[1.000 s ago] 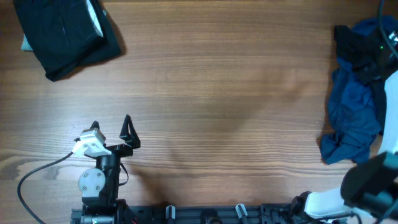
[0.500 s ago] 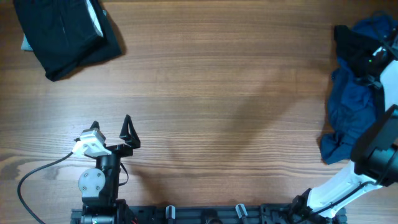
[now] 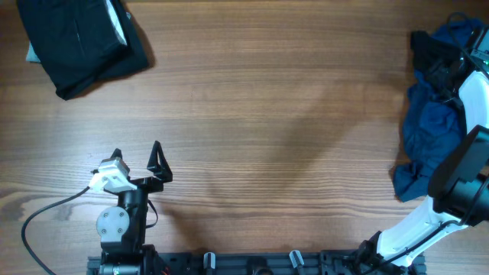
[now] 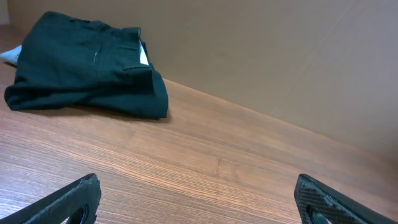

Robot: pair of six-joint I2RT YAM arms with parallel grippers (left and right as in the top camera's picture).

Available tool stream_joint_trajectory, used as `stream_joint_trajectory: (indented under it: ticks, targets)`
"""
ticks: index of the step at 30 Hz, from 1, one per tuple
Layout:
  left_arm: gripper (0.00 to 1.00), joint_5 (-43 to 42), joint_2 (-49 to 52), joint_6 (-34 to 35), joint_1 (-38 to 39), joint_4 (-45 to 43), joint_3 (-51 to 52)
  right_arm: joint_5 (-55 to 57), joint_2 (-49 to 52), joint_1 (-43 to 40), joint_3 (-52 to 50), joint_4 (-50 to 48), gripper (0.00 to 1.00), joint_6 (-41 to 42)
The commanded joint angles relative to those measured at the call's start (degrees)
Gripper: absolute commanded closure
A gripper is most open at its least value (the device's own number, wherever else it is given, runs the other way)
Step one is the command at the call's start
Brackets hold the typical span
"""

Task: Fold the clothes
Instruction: 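Lower the right gripper and grasp the dark green shirt, then pull the dark green shirt left onto the table center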

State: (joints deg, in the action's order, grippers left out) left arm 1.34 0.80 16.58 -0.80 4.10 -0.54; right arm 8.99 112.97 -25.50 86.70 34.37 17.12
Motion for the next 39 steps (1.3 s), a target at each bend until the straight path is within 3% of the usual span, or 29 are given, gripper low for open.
stream_joint_trajectory:
  ticks: [1,7,10,13,15,17,24,39]
  targets:
    - [0.0,-0.7,-0.42,-1.18,0.33,0.04,0.22,4.9,0.28,-0.15,-0.2,0.04,0.24,1.03]
    - [0.0,-0.7,-0.42,-1.18,0.33,0.04,0.22,6.1,3.63,-0.63,-0.2,-0.09,0.23,1.07]
    - [0.0,-0.7,-0.42,-1.18,0.33,0.04,0.22,5.53,5.84,-0.66,-0.2,-0.57,0.32,1.01]
    - [0.0,-0.7,-0.42,-1.18,0.33,0.04,0.22,4.68,7.06,-0.68,-0.2,-1.16,0.51,1.01]
    - [0.0,-0.7,-0.42,-1.18,0.33,0.04,0.22,4.22,7.56,-0.66,-0.2,-1.55,0.7,1.03]
    - [0.0,-0.7,-0.42,-1.18,0.33,0.04,0.22,4.07,7.58,-0.66,-0.17,-1.55,0.96,1.05]
    - [0.0,-0.7,-0.42,-1.18,0.33,0.04,0.22,4.07,3.78,-0.44,0.46,-1.03,0.96,0.87]
    - [0.0,-0.7,-0.42,-1.18,0.33,0.04,0.22,-2.58,-16.72,6.88,0.46,0.68,0.96,-2.12]
